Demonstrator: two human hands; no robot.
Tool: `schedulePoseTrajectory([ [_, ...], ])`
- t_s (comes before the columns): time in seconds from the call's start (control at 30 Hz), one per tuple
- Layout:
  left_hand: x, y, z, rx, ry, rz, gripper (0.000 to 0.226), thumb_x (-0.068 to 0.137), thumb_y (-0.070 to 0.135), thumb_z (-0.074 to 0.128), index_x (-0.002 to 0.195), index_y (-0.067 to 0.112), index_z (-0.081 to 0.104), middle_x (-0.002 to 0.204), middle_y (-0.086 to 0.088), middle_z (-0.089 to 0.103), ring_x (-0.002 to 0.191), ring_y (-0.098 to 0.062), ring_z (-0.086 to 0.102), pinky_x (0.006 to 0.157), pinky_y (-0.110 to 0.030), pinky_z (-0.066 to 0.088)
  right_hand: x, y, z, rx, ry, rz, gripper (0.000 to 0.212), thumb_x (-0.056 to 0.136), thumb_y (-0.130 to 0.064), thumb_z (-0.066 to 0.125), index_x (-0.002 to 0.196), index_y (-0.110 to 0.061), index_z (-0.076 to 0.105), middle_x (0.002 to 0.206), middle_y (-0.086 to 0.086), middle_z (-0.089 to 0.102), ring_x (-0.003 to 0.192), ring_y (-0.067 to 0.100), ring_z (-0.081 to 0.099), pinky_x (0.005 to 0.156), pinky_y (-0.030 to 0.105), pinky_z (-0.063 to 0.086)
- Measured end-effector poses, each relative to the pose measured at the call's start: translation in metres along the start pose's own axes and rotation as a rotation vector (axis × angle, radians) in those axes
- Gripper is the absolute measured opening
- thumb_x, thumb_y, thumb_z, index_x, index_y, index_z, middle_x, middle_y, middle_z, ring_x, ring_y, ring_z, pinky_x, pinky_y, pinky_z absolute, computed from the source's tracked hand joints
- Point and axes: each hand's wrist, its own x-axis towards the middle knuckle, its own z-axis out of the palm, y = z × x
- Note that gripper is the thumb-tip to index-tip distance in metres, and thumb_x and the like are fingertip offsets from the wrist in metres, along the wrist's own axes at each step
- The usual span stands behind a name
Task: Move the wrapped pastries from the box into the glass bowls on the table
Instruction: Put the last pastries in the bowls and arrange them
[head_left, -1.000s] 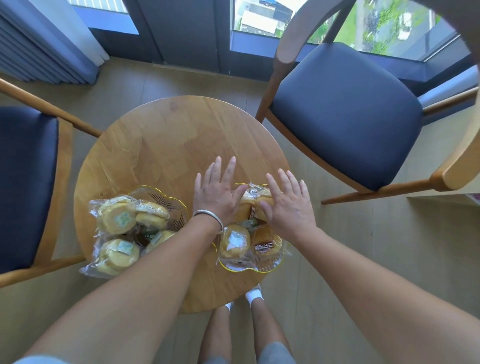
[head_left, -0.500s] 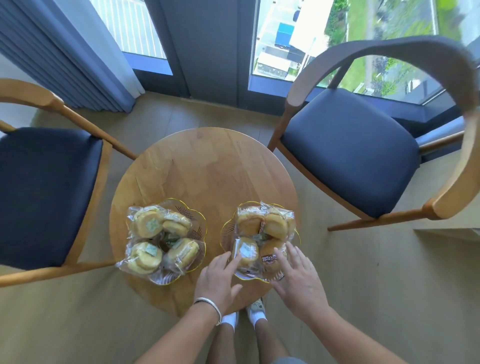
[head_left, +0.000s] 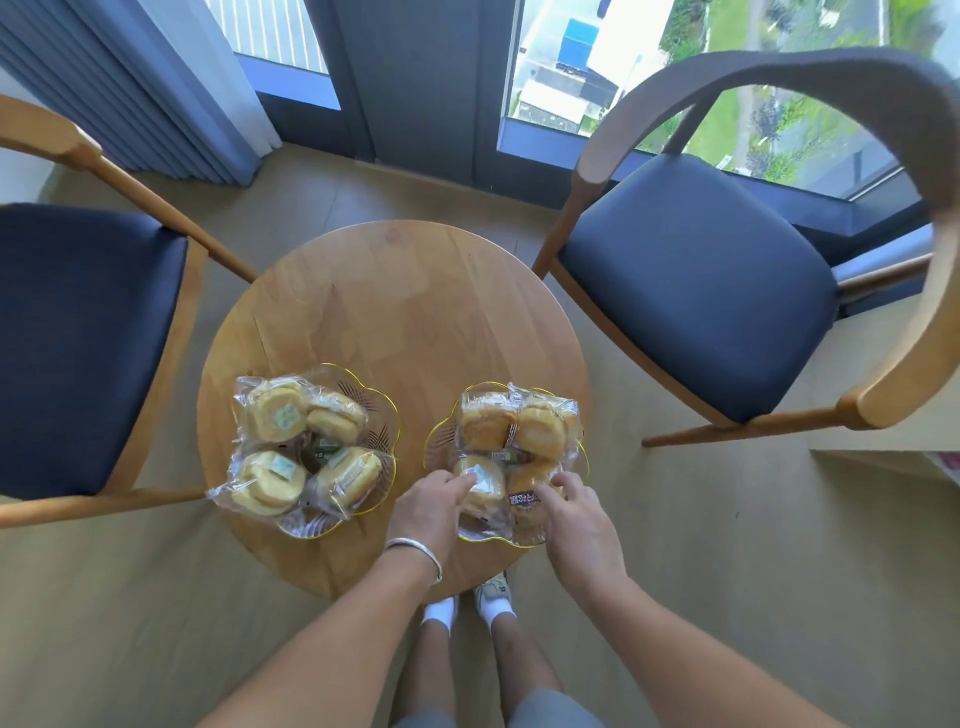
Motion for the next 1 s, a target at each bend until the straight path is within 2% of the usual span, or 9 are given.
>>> schedulePoseTrajectory([
  [0.17,-0.006,0.007,-0.017,0.112,-0.008,-0.019,0.040,0.095,0.012,0.045,0.130,0.032,0.051,0.108,-0.002,0.057,0.097,-0.022,0.054,0.077,-0.033,0.046,-0.003,0.000,-0.010,-0.003,0.019,-0.065,0.055,0.076,0.001,0.061,0.123,-0.027,0.059,0.116,0.001,0.051,0.098,0.022,0.054,0.072,0.027,0.046],
  [0.3,-0.007,0.013,-0.024,0.132,-0.121,-0.033,0.056,0.094,0.007,0.046,0.143,0.032,0.035,0.123,-0.003,0.053,0.110,-0.025,0.051,0.083,-0.037,0.047,-0.005,-0.007,-0.012,-0.061,-0.017,-0.063,0.046,0.082,-0.008,0.056,0.122,-0.029,0.055,0.117,-0.001,0.051,0.096,0.021,0.052,0.074,0.028,0.045],
  [0.4,-0.015,0.009,-0.033,0.079,-0.133,-0.045,0.060,0.093,0.020,0.054,0.146,0.032,0.028,0.129,0.001,0.050,0.115,-0.023,0.050,0.088,-0.038,0.048,-0.004,-0.016,-0.019,-0.186,0.055,-0.092,0.032,0.072,-0.024,0.070,0.104,-0.024,0.065,0.101,0.000,0.064,0.084,0.025,0.056,0.067,0.035,0.046],
  [0.47,-0.027,-0.004,-0.043,0.018,-0.023,-0.053,0.058,0.091,0.031,0.056,0.144,0.032,0.031,0.128,0.005,0.051,0.115,-0.020,0.050,0.086,-0.035,0.048,-0.001,-0.027,-0.021,-0.171,0.118,-0.129,0.034,0.063,-0.026,0.079,0.096,-0.021,0.069,0.094,0.000,0.067,0.079,0.027,0.059,0.063,0.035,0.048],
  [0.6,-0.053,-0.053,-0.078,-0.061,0.335,-0.095,0.038,0.086,0.027,0.063,0.123,0.026,0.059,0.113,0.005,0.062,0.102,-0.020,0.058,0.083,-0.033,0.046,0.010,-0.075,-0.020,-0.065,0.146,-0.200,0.037,0.067,-0.024,0.078,0.103,-0.018,0.071,0.102,-0.001,0.069,0.087,0.028,0.062,0.071,0.039,0.051],
  [0.67,-0.061,-0.087,-0.095,-0.071,0.436,-0.156,0.032,0.082,0.020,0.069,0.114,0.020,0.066,0.106,0.002,0.065,0.095,-0.025,0.061,0.077,-0.037,0.046,0.014,-0.106,-0.017,-0.011,0.138,-0.232,0.040,0.069,-0.024,0.077,0.108,-0.017,0.070,0.109,0.001,0.067,0.099,0.029,0.062,0.079,0.041,0.051],
  [0.8,-0.070,-0.147,-0.118,-0.002,0.401,-0.257,0.038,0.081,0.018,0.069,0.118,0.018,0.065,0.118,0.000,0.064,0.108,-0.025,0.056,0.088,-0.039,0.043,0.021,-0.163,0.003,-0.033,0.103,-0.263,0.050,0.081,-0.034,0.064,0.129,-0.022,0.056,0.131,0.002,0.056,0.123,0.025,0.049,0.098,0.040,0.042],
  [1.0,-0.066,-0.195,-0.123,0.004,0.322,-0.191,0.048,0.083,0.035,0.068,0.128,0.024,0.055,0.128,0.005,0.055,0.120,-0.018,0.046,0.099,-0.036,0.037,0.032,-0.217,0.036,-0.061,0.060,-0.237,0.067,0.087,-0.048,0.059,0.146,-0.026,0.037,0.152,0.004,0.036,0.141,0.024,0.029,0.114,0.038,0.024],
])
